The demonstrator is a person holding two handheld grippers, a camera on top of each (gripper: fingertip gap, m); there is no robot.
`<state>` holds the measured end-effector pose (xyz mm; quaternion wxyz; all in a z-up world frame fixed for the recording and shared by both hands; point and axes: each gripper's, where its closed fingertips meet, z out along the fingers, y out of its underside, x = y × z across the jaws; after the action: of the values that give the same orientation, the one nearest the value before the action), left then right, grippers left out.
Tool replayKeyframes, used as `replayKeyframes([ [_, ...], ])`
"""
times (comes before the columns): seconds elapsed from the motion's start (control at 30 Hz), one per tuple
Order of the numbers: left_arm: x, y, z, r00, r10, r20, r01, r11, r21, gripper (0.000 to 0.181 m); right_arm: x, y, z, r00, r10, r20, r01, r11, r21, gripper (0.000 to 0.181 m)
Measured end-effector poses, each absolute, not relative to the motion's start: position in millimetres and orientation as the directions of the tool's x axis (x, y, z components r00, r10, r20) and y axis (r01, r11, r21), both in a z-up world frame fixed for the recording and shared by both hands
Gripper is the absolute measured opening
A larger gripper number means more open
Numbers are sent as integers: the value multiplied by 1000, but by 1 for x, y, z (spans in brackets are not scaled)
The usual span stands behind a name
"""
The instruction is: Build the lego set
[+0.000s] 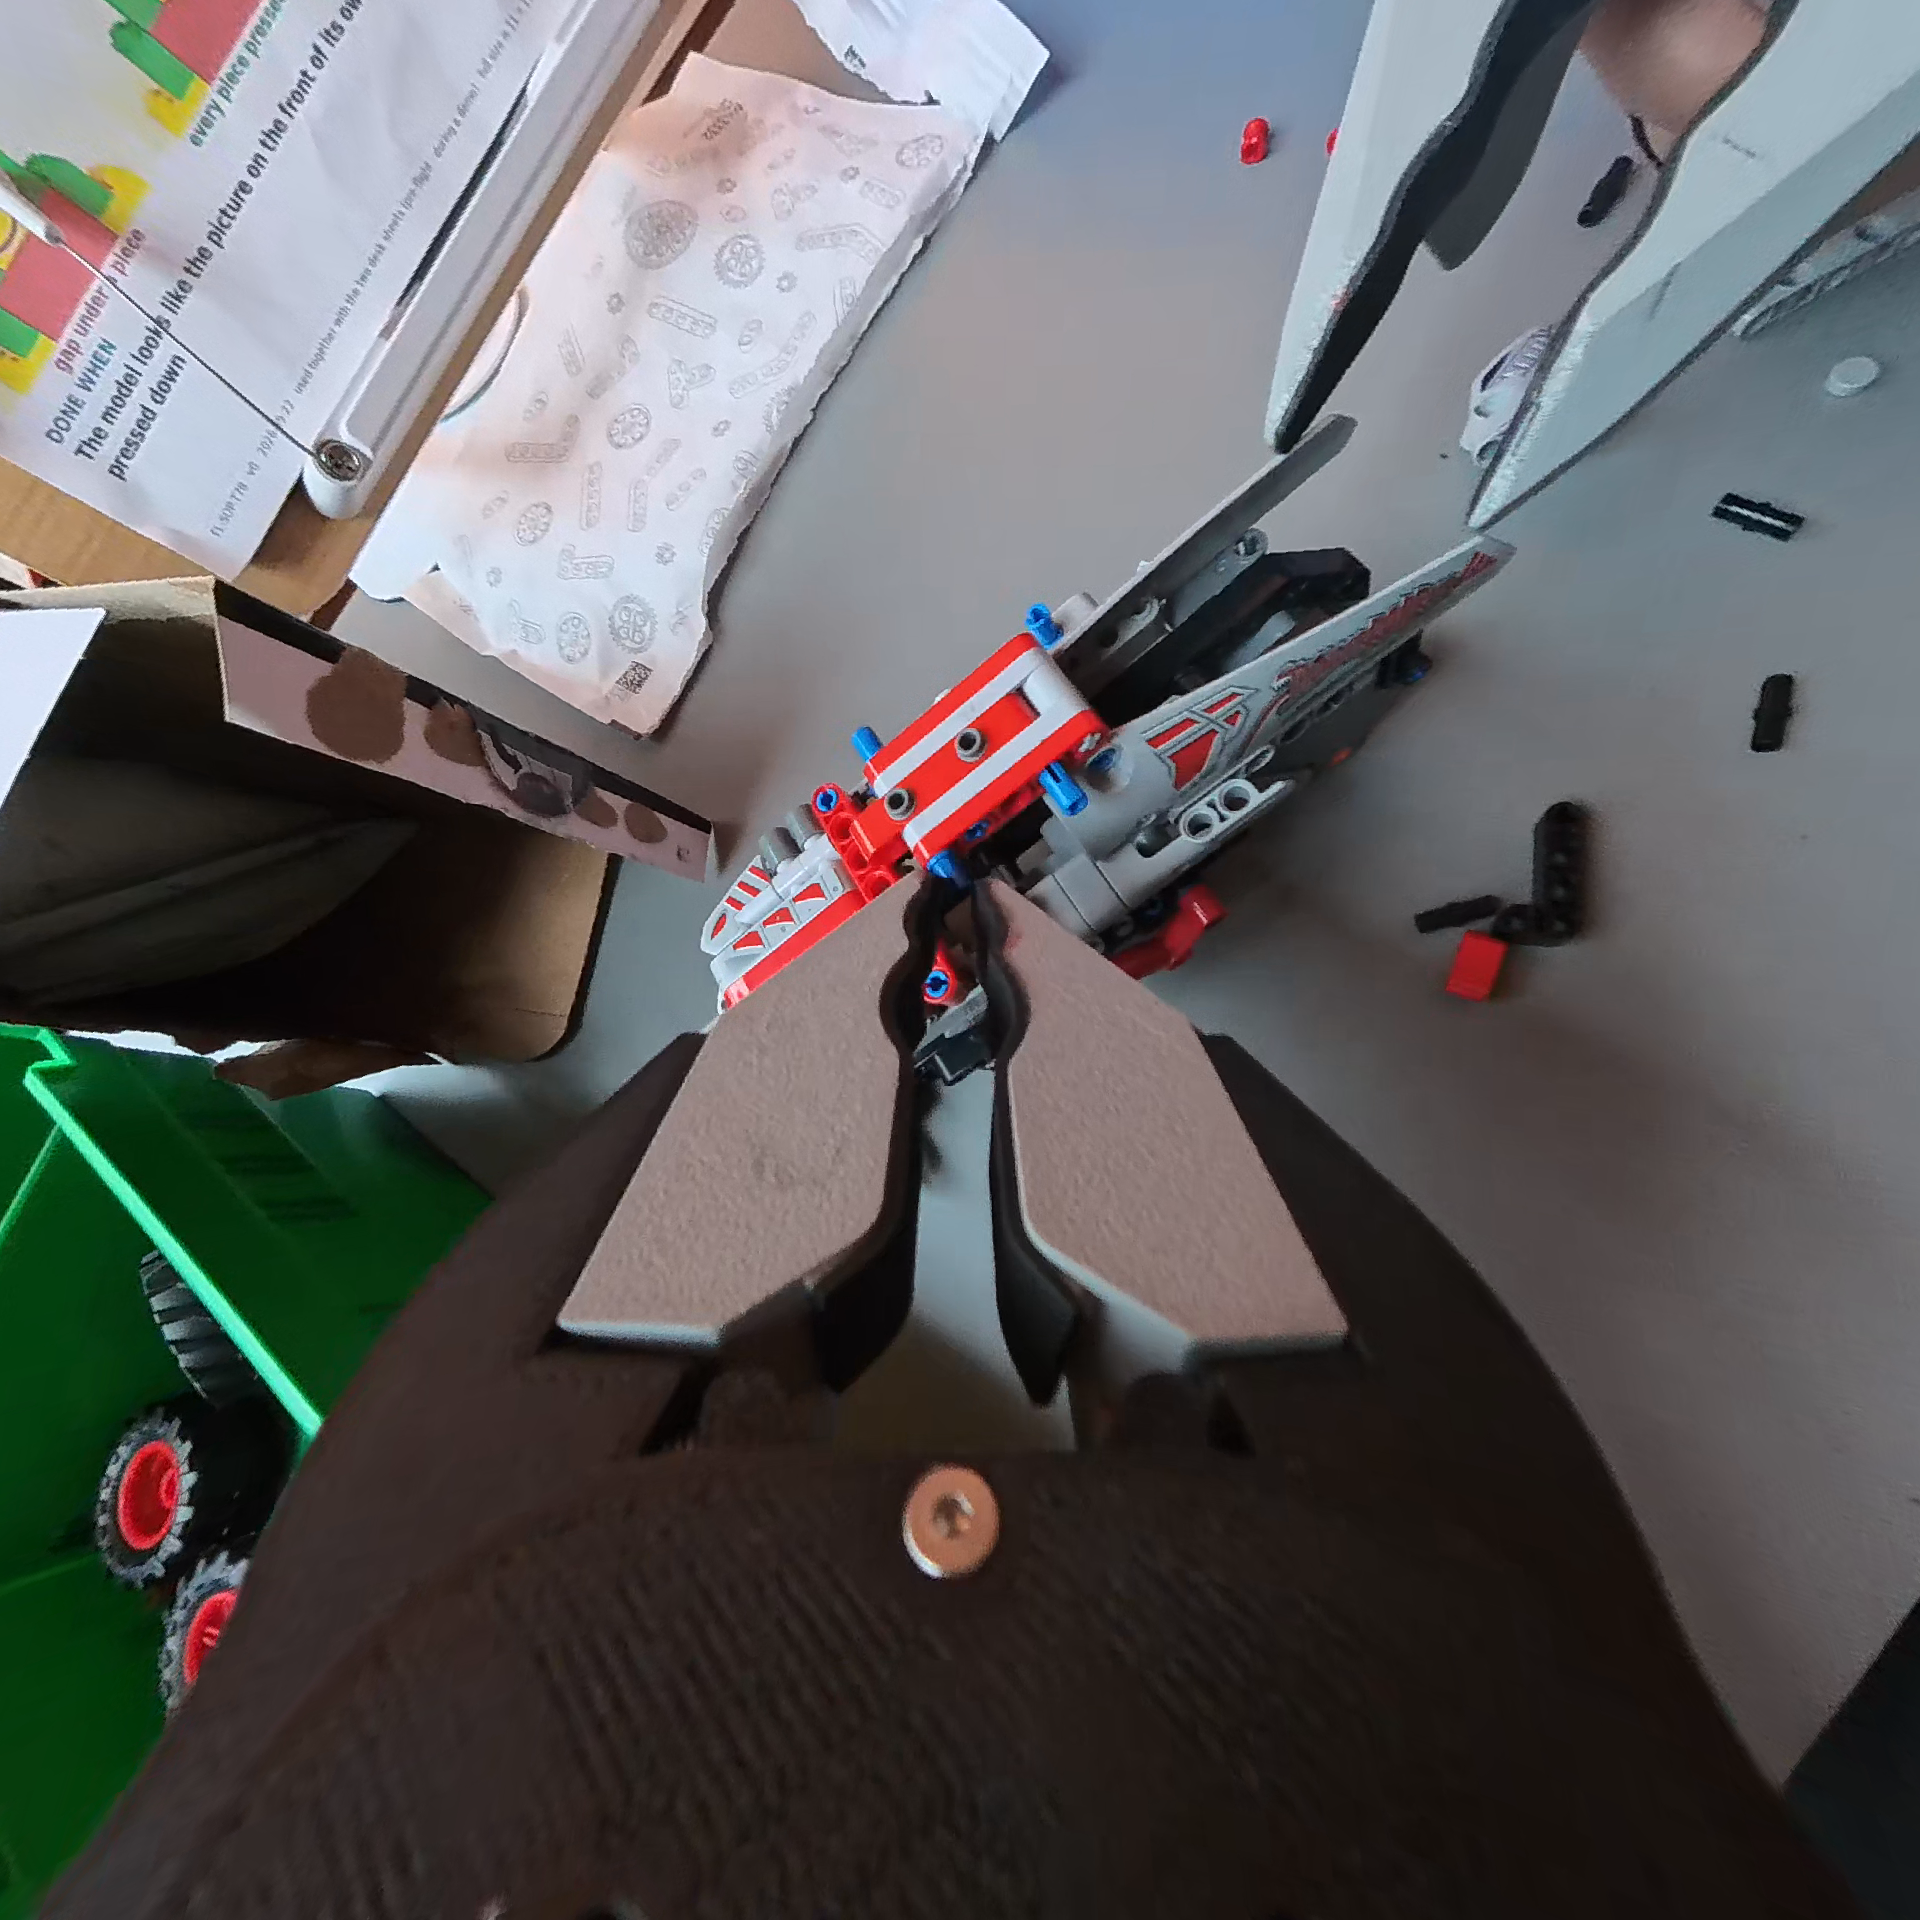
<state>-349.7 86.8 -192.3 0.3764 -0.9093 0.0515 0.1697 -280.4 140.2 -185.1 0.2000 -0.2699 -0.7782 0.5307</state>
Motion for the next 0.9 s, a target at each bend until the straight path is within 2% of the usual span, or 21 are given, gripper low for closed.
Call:
replayKeyframes([
  [0.53, -352, 81, -190, 931, 45, -362, -217, -728, -650, 10, -280, 140, -184, -775, 631, 30, 202, 293, -935, 30],
  [0.9, -352, 83, -191, 929, 44, -366, -224, -721, -656, 6, -280, 139, -185, -780, 626, 15, 211, 285, -935, 30],
])
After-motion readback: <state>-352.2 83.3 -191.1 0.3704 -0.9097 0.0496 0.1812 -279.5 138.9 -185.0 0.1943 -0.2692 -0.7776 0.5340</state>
